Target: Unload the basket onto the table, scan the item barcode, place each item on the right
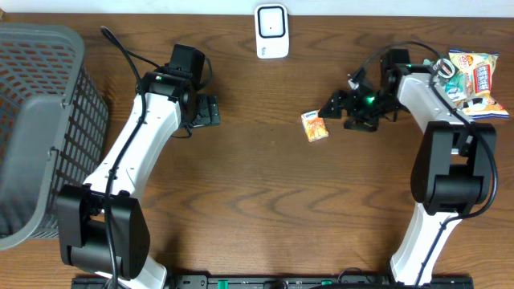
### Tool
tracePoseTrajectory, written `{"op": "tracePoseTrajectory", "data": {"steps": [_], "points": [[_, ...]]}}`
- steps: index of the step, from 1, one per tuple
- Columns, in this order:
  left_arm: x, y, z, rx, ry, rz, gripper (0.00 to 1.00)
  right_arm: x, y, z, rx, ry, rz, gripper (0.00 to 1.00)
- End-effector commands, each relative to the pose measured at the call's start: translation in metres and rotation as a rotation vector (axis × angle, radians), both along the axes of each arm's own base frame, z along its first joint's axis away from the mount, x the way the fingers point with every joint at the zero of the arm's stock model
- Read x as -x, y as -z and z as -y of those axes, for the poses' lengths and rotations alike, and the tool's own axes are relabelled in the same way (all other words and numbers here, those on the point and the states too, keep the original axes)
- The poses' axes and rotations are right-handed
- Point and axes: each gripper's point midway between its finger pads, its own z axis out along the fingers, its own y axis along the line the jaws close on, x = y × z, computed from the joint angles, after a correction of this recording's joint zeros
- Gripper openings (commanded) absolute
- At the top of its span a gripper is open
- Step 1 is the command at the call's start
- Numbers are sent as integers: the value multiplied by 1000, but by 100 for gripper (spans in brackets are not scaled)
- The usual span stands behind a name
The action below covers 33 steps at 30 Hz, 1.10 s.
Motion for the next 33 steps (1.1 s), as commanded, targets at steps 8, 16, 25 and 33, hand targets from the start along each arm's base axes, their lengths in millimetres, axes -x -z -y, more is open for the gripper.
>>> {"op": "tracePoseTrajectory", "data": {"steps": [8, 16, 25, 33], "points": [[-2, -1, -2, -12, -2, 4, 98, -13, 15, -12, 194, -110, 117, 90], [-2, -1, -2, -12, -2, 4, 98, -13, 14, -33, 191, -154, 150, 40], [-2, -1, -2, -12, -2, 3, 98, -10, 14, -35, 192, -162, 139, 42], [-2, -1, -2, -12, -2, 3, 98, 3, 28, -36, 192, -170, 109, 43]]}}
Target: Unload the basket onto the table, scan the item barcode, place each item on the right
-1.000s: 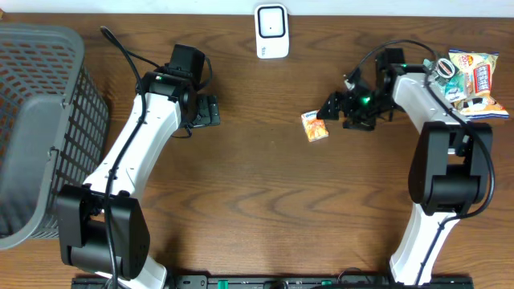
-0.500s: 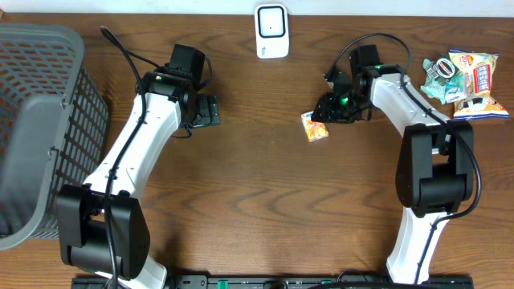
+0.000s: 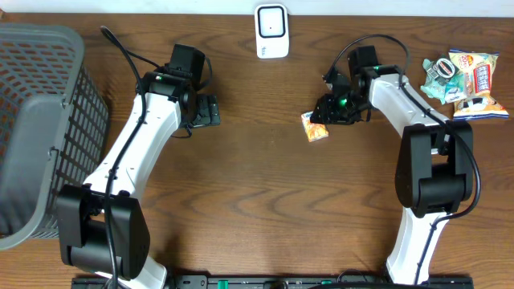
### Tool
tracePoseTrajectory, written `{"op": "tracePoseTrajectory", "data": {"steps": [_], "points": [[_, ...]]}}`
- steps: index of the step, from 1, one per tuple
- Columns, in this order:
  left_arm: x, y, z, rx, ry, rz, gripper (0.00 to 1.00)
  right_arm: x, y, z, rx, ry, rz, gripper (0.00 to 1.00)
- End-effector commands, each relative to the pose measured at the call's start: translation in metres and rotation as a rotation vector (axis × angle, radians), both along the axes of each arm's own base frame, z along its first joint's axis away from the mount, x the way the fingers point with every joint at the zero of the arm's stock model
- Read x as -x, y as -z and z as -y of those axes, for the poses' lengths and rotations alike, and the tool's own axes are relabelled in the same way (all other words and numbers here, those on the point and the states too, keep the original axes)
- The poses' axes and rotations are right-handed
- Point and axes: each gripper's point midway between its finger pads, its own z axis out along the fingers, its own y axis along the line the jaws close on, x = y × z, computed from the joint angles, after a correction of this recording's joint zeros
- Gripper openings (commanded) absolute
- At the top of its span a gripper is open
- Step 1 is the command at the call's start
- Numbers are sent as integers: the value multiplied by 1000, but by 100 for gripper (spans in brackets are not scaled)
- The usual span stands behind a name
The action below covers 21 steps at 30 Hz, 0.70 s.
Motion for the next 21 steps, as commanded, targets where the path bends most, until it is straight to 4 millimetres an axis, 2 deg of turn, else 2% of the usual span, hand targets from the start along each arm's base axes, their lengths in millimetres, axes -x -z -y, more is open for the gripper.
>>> {"op": "tracePoseTrajectory", "data": {"steps": [1, 3, 5, 6, 7, 10, 14, 18, 21], "points": [[-2, -1, -2, -12, -2, 3, 98, 12, 13, -4, 4, -22, -19, 43], [-1, -1, -2, -12, -2, 3, 97, 16, 20, -4, 3, -12, -29, 36], [-2, -1, -2, -12, -2, 3, 98, 20, 23, -5, -8, -8, -39, 22], [-2, -1, -2, -12, -2, 3, 98, 21, 23, -6, -19, -8, -43, 12], [-2, -1, -2, -12, -2, 3, 97, 21, 22, -8, -34, -9, -45, 7], [-2, -1, -2, -12, -2, 3, 98, 18, 10, -18, -118, -16, -38, 1], [-2, -1, -2, -12, -3, 3, 98, 6, -28, -40, -335, -43, 0, 1], [-2, -1, -2, -12, -2, 3, 98, -7, -89, -62, -663, -151, 132, 1], [-2, -1, -2, -12, -2, 3, 98, -6, -129, -69, -890, -232, 201, 1]]}}
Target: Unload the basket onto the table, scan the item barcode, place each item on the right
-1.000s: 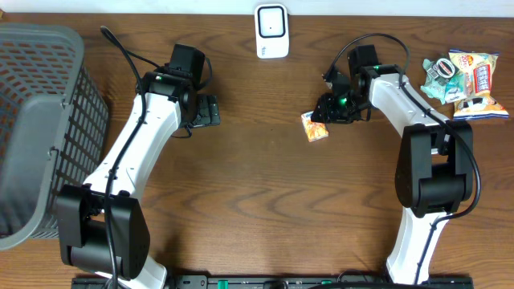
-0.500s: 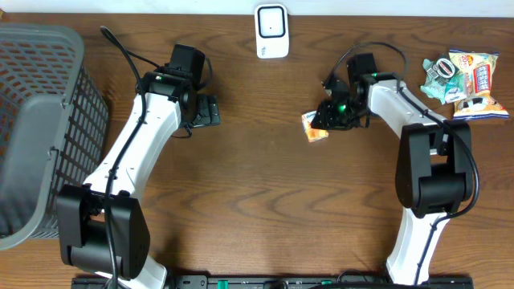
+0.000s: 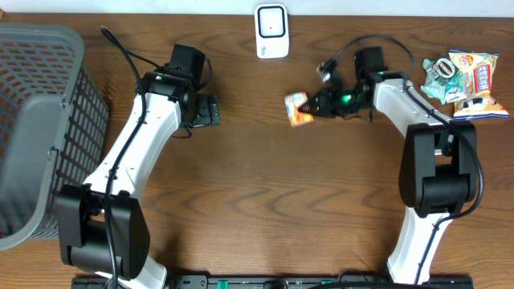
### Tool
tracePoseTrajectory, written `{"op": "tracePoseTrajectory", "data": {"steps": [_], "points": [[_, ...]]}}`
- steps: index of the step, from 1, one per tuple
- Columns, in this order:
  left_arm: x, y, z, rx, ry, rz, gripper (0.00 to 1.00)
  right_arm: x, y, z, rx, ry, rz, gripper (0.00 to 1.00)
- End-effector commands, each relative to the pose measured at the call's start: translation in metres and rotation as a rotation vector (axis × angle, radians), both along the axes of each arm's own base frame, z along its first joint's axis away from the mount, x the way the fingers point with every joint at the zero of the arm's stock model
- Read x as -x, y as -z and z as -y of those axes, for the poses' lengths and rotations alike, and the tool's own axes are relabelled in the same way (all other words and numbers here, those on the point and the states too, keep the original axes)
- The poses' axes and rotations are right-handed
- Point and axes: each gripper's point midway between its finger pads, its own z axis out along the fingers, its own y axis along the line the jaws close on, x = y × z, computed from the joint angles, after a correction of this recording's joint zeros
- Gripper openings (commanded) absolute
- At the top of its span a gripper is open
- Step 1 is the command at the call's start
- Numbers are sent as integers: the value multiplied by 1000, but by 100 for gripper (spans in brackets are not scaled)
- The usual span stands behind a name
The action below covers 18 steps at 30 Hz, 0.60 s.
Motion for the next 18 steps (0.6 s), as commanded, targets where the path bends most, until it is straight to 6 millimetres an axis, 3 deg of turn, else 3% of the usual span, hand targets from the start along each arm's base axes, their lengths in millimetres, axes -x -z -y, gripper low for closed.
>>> {"op": "tracePoseTrajectory", "data": {"steps": [1, 4, 18], "points": [[-1, -1, -2, -12, -3, 2, 98, 9, -83, -17, -417, -156, 114, 1], [-2, -1, -2, -12, -3, 3, 98, 14, -107, -19, -544, -218, 141, 1], [-2, -1, -2, -12, -2, 3, 98, 7, -113, -23, -546, -212, 99, 1]]}}
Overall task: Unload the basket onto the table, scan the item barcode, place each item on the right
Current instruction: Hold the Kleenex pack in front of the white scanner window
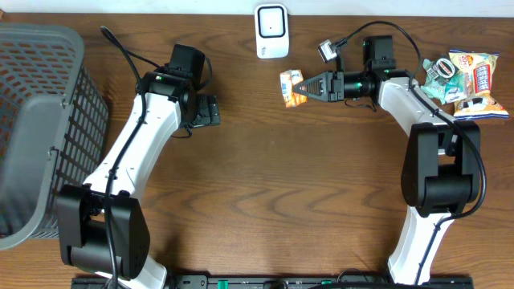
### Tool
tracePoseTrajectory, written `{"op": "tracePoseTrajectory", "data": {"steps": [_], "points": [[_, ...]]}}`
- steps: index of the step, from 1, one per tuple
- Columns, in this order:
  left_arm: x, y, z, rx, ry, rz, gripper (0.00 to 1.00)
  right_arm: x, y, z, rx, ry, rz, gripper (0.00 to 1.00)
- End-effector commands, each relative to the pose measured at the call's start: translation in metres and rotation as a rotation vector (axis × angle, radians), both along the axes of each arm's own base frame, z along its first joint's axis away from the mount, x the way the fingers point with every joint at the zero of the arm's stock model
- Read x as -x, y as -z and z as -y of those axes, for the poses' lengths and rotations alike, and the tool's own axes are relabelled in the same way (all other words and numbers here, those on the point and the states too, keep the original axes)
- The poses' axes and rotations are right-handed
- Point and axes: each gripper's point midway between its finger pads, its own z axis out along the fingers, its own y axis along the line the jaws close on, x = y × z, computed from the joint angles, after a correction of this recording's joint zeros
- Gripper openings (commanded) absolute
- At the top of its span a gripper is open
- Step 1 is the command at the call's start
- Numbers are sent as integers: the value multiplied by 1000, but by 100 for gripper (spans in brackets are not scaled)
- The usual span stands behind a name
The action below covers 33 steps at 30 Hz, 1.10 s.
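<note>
A small orange snack packet (291,87) is held off the table by my right gripper (303,86), shut on its right side. It hangs just below and to the right of the white barcode scanner (271,31) at the table's far edge. My left gripper (210,111) rests on the table left of centre; its jaws look closed with nothing between them.
A grey mesh basket (36,128) fills the left side. A pile of snack packets (466,76) lies at the far right, beside my right arm. A cable loops over the right arm near the scanner.
My right gripper has moved up and a little left with the orange packet, from mid-table height to just beside the scanner. The left arm has not moved.
My right gripper stood just right of the orange packet lying on the table. Then it was down over the packet. Then it held the packet lifted and shifted left, and now holds it close to the scanner.
</note>
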Motion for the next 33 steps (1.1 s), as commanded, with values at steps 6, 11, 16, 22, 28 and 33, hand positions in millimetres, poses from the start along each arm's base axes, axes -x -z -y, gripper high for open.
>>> {"op": "tracePoseTrajectory", "data": {"steps": [6, 11, 16, 22, 28, 33], "points": [[-2, -1, -2, -12, -2, 4, 98, -2, -21, -2, -35, -27, -28, 1], [-2, -1, -2, -12, -2, 3, 98, -8, -13, -4, 8, 8, -27, 1], [-2, -1, -2, -12, -2, 4, 98, -24, 35, -18, 268, 167, -113, 1], [-2, -1, -2, -12, -2, 3, 97, -57, 89, -10, 714, 427, -17, 1], [-2, -1, -2, -12, -2, 4, 98, -111, 44, 20, 1063, 603, 345, 1], [-2, -1, -2, -12, -3, 4, 97, -146, -12, 22, 1250, 661, 751, 1]]}}
